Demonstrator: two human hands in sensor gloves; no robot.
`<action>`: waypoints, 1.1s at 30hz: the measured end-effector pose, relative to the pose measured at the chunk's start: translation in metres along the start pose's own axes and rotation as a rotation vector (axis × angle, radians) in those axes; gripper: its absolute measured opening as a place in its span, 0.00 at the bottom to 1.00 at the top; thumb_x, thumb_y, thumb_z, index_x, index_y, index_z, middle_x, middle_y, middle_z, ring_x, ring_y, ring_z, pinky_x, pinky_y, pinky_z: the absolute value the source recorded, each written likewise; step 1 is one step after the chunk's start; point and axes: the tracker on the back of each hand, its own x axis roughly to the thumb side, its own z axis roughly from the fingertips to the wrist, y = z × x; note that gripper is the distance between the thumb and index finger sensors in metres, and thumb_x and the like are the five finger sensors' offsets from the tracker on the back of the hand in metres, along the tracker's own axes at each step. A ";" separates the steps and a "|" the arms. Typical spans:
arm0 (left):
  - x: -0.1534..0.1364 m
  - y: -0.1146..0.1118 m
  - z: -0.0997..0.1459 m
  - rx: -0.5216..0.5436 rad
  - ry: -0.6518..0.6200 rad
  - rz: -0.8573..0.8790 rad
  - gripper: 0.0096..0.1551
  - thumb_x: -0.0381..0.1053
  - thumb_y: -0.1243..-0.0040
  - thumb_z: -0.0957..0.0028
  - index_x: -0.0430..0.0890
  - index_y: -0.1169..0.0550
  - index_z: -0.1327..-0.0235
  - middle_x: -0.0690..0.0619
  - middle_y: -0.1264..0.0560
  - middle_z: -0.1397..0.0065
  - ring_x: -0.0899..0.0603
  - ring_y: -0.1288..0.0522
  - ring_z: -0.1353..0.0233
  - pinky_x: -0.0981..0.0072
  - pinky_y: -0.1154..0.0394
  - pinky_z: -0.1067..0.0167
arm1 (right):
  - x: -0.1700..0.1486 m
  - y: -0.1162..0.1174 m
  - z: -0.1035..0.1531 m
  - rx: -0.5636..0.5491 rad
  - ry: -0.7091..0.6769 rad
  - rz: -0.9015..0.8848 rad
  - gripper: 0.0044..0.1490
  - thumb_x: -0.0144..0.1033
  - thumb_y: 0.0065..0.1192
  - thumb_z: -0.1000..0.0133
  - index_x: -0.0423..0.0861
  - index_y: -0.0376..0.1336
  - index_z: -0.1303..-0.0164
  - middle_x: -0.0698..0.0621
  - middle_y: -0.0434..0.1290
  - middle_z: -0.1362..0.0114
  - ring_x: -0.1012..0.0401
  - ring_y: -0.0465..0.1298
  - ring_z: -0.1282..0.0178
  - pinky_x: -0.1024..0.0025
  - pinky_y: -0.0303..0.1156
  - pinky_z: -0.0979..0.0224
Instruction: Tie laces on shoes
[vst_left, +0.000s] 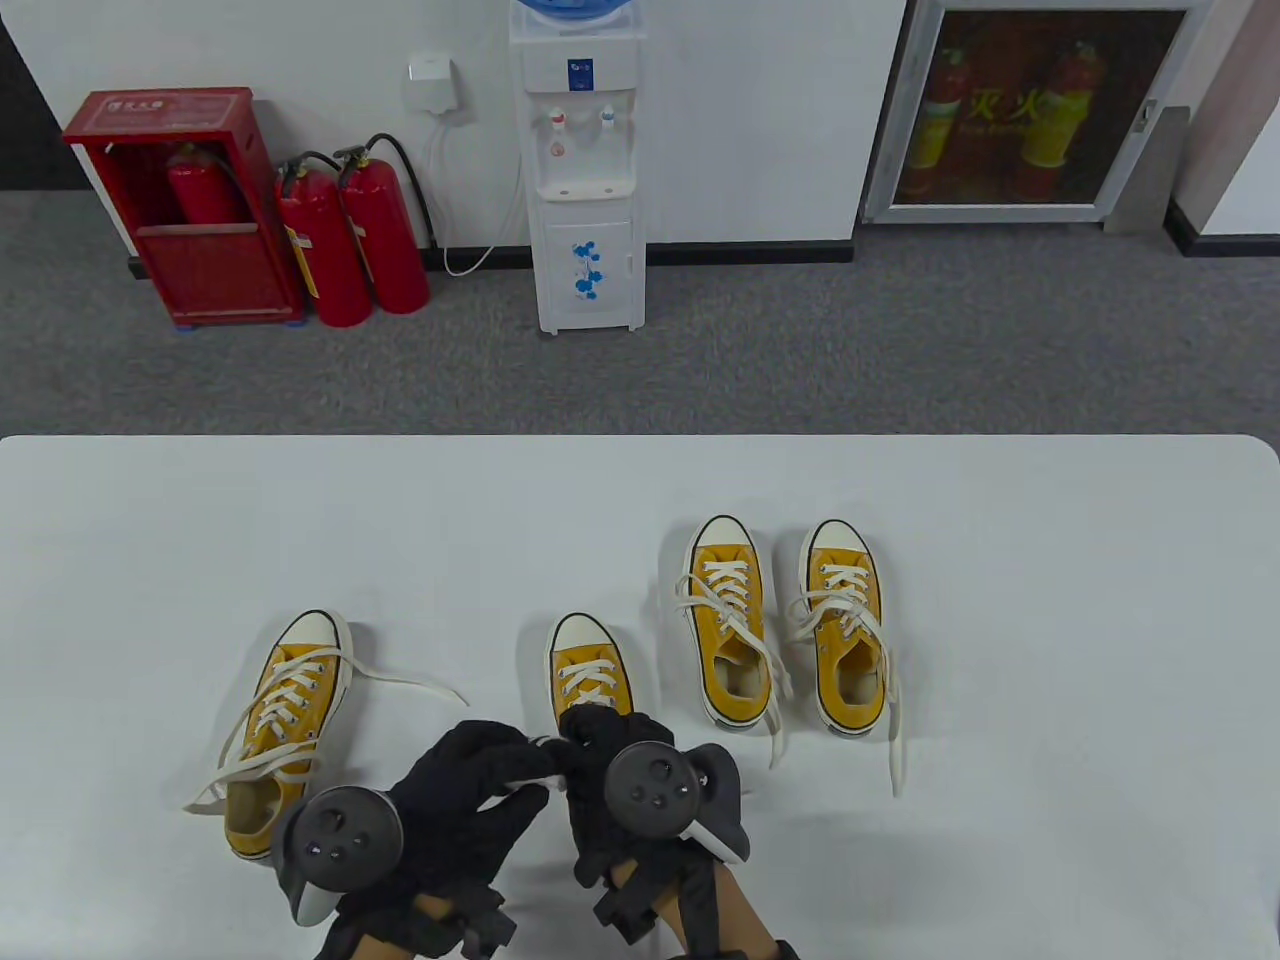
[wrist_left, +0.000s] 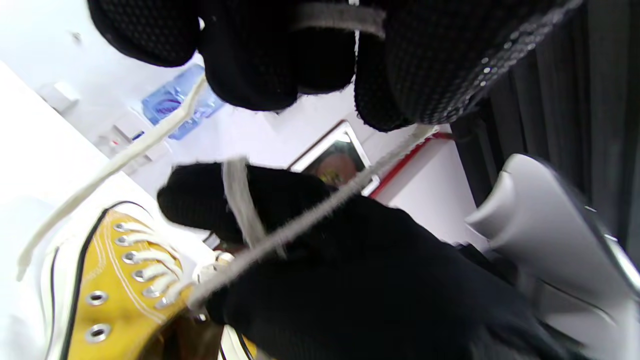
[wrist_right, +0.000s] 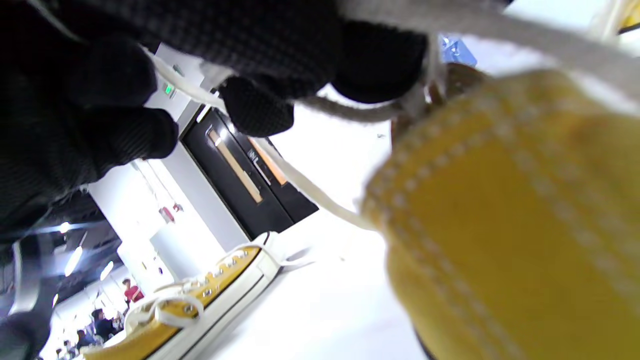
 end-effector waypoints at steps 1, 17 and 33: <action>-0.003 0.001 -0.001 0.015 0.014 0.006 0.19 0.57 0.30 0.52 0.60 0.16 0.47 0.50 0.23 0.35 0.41 0.20 0.46 0.35 0.29 0.35 | 0.001 0.001 0.001 0.002 -0.014 0.009 0.30 0.22 0.65 0.52 0.49 0.73 0.38 0.50 0.60 0.24 0.57 0.72 0.42 0.35 0.48 0.23; -0.051 -0.020 -0.020 -0.066 0.333 -0.086 0.22 0.64 0.32 0.52 0.61 0.17 0.46 0.52 0.22 0.35 0.43 0.20 0.45 0.37 0.30 0.33 | -0.014 -0.005 -0.001 0.031 -0.021 -0.200 0.25 0.18 0.66 0.54 0.53 0.84 0.59 0.53 0.66 0.26 0.55 0.73 0.43 0.33 0.45 0.23; -0.072 -0.048 -0.020 -0.203 0.475 -0.093 0.23 0.68 0.38 0.50 0.62 0.15 0.46 0.50 0.19 0.37 0.42 0.18 0.48 0.37 0.29 0.35 | -0.044 -0.004 -0.003 -0.010 0.101 -0.633 0.29 0.21 0.67 0.54 0.53 0.78 0.45 0.55 0.61 0.20 0.56 0.74 0.44 0.34 0.50 0.25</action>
